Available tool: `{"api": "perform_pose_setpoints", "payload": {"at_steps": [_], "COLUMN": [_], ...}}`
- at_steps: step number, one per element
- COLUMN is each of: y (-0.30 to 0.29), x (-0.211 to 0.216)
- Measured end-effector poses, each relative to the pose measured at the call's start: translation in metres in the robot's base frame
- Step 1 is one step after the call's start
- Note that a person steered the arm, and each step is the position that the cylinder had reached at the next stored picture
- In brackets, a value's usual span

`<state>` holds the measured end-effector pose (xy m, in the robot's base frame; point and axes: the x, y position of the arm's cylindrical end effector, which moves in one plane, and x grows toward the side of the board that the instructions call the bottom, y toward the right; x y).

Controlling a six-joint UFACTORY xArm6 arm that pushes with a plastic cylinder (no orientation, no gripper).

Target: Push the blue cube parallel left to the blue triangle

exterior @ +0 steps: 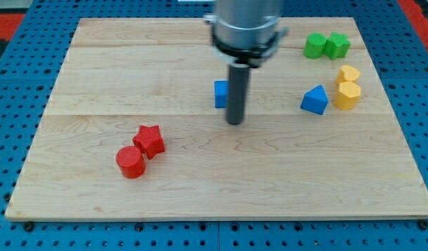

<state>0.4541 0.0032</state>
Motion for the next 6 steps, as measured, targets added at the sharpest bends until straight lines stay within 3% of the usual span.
{"api": "perform_pose_setpoints", "payload": {"at_steps": [1, 2, 3, 4, 5, 6], "y": [-0.058, -0.048, 0.039, 0.035, -0.004, 0.011], "x": [-0.015, -0.054, -0.064, -0.064, -0.039, -0.009]}}
